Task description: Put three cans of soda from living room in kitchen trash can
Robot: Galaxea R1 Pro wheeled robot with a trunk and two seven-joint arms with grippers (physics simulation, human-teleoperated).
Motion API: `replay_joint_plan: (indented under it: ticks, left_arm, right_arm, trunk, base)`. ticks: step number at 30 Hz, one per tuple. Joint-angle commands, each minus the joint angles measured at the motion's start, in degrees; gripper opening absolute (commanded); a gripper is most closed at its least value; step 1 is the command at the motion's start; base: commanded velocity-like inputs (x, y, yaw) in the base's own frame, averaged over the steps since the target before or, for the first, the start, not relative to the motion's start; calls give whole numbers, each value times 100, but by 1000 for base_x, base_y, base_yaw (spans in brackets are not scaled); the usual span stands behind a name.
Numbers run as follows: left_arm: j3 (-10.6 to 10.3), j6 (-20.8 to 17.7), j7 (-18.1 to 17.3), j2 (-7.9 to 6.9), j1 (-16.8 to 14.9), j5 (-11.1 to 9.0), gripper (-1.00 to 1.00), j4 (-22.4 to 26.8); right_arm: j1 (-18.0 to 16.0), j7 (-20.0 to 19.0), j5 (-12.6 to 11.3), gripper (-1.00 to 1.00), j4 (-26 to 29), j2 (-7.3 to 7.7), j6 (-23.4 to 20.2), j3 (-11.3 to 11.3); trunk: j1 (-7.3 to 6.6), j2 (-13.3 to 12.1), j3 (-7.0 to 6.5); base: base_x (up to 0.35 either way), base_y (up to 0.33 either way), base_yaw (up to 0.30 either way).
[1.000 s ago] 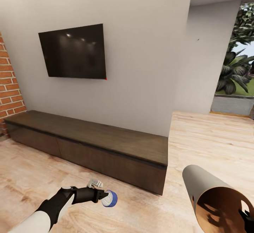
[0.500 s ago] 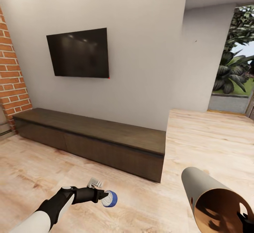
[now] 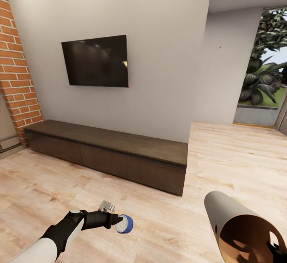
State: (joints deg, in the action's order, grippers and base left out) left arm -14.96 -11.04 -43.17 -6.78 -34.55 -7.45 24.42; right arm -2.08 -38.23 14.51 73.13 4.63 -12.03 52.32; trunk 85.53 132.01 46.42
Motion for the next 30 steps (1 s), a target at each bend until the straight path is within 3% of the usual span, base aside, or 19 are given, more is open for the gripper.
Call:
replay_joint_plan:
  ticks: [1, 6, 9, 14, 18, 22, 23, 26, 27, 30]
  left_arm:
    - [2, -2, -15, 0, 0, -1, -100, 27]
    - [5, -49, -267, -5, 0, -8, -100, 375]
    - [8, -100, -442, -3, -5, -11, -100, 593]
    - [11, -417, -702, -4, -7, -11, -100, 1013]
    - [20, -672, -856, -3, -11, -16, -100, 1339]
    - [25, -1131, -1020, 0, -12, -18, -100, 1796]
    - [23, -1337, -1054, 0, -11, -19, -100, 2058]
    - [21, -1715, -1097, -2, -9, -19, -100, 2629]
    - [20, -1982, -1138, -10, -5, -19, -100, 3055]
    - [19, -2301, -1288, -80, 3, -19, -100, 3497]
  right_arm:
    - [-3, -29, -59, -100, -2, 1, -12, -6]
    - [-3, -15, -24, -100, -16, -3, -48, -102]
    - [-5, -3, 51, -100, -14, 0, -118, -293]
    - [-10, 6, 478, -100, 29, 7, -556, -515]
    - [-44, 7, 681, -100, 42, 29, -982, -719]
    - [-123, 13, 1003, -100, 49, 72, -1710, -1206]
    - [-236, 12, 1212, -100, 50, 79, -2054, -1426]
    - [-614, 5, 1655, -100, 51, 83, -2646, -1790]
    - [-871, -5, 1915, -100, 47, 82, -3007, -1956]
    - [-1156, -13, 2127, -100, 29, 82, -3457, -2134]
  trunk:
    - [0, 0, -1]
    - [0, 0, -1]
    - [0, 0, -1]
    - [0, 0, -1]
    - [0, 0, -1]
    - [0, 0, -1]
    - [0, 0, -1]
    - [0, 0, -1]
    - [0, 0, -1]
    - [0, 0, -1]
  base:
    - [-101, 41, 0]
    - [-44, 18, 0]
    - [-14, 6, 0]
    - [-6, 2, 0]
    - [-2, 1, 0]
    - [0, 0, 0]
    - [0, 0, 0]
    - [0, 0, 0]
    - [0, 0, 0]
    - [0, 0, 0]
